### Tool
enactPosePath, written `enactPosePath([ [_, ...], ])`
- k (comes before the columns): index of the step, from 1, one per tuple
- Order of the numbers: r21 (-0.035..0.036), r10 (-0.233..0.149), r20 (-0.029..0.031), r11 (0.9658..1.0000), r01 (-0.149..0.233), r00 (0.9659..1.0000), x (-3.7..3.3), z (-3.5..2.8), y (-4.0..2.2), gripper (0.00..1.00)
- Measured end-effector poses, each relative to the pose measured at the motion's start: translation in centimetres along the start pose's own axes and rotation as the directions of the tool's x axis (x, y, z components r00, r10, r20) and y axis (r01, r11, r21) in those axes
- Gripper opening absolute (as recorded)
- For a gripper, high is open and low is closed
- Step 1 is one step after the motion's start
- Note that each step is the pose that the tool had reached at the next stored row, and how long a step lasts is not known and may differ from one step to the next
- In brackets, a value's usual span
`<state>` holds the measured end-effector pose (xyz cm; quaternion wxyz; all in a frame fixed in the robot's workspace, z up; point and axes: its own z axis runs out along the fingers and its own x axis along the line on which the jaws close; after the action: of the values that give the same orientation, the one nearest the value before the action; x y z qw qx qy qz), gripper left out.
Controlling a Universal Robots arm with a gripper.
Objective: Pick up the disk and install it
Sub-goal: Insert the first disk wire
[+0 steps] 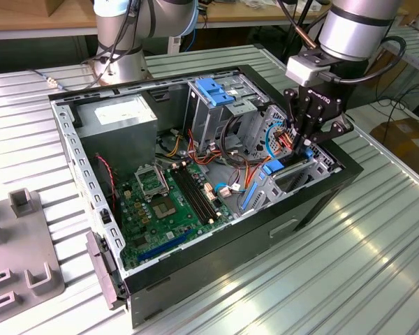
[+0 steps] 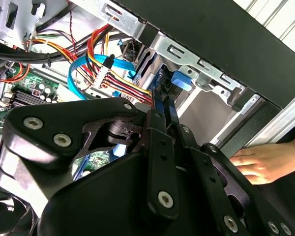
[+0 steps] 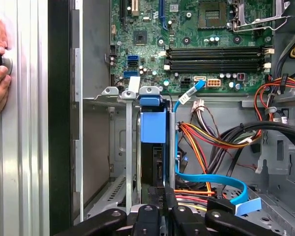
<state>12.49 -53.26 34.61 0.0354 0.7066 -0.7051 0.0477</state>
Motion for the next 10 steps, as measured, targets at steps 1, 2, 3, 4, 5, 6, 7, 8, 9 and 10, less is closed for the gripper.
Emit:
enactPosePath([
  [1,0.0,0.0,0.0009,1.0,0.0,1.0,0.0,0.05,0.0,0.16],
  [2,0.0,0.0,0.0018,1.0,0.0,1.0,-0.01,0.09,0.0,0.16],
  [3,0.0,0.0,0.0023,1.0,0.0,1.0,-0.01,0.12,0.0,0.16],
  [4,0.0,0.0,0.0027,1.0,0.0,1.0,-0.01,0.15,0.0,0.16],
  [5,0.0,0.0,0.0031,1.0,0.0,1.0,-0.01,0.22,0.0,0.16],
  [6,-0.0001,0.0,0.003,1.0,0.0,1.0,-0.01,0.33,0.01,0.16],
  [7,-0.0003,0.0,0.0029,1.0,0.0,1.0,0.0,0.41,0.01,0.16],
  [8,-0.0008,0.0,0.0029,1.0,0.0,1.0,0.01,0.59,0.02,0.16],
  [9,-0.0012,0.0,0.0024,1.0,0.0,1.0,0.01,0.7,0.02,0.16],
  [10,-0.0013,0.0,0.0029,1.0,0.0,1.0,0.01,0.73,0.01,0.16],
])
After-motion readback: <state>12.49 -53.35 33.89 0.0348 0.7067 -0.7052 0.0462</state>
